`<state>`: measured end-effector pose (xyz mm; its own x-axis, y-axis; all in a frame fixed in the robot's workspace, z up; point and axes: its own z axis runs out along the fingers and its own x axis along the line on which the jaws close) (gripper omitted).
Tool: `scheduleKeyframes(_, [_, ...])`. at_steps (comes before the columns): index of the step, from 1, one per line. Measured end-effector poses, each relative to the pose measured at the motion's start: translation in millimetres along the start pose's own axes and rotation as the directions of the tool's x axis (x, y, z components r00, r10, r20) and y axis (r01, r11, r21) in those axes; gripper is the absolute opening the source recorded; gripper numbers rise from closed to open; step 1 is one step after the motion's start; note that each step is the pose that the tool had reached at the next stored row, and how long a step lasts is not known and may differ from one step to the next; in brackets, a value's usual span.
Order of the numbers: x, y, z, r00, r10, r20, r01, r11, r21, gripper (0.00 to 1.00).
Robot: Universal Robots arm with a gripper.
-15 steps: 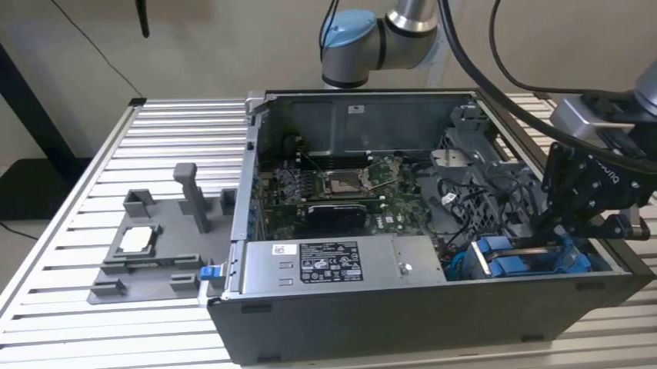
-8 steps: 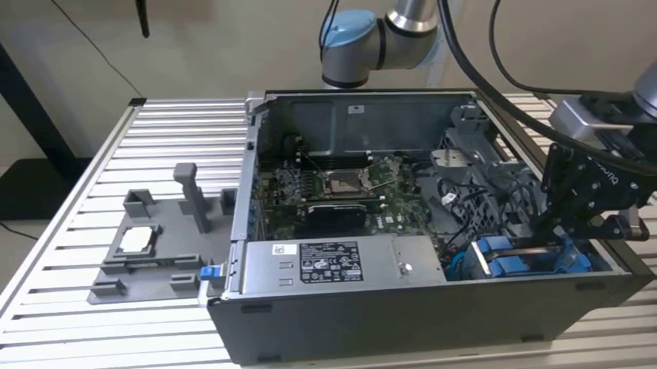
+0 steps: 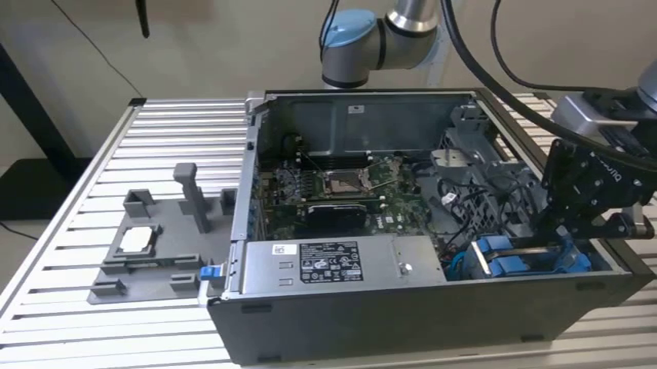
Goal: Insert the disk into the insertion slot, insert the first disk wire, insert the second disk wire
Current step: 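Insert the first disk wire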
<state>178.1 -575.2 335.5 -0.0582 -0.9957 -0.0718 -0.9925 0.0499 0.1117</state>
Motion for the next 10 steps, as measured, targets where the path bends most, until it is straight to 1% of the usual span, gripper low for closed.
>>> scheduleKeyframes(4, [-0.9, 1.3, -11.7, 1.0000, 0.000, 0.0005, 0.000, 1.0000, 0.0000, 0.27])
scheduleKeyframes(10, [-2.0, 3.0, -27.4, 1.0000, 0.000, 0.0007, 0.000, 1.0000, 0.0000, 0.27])
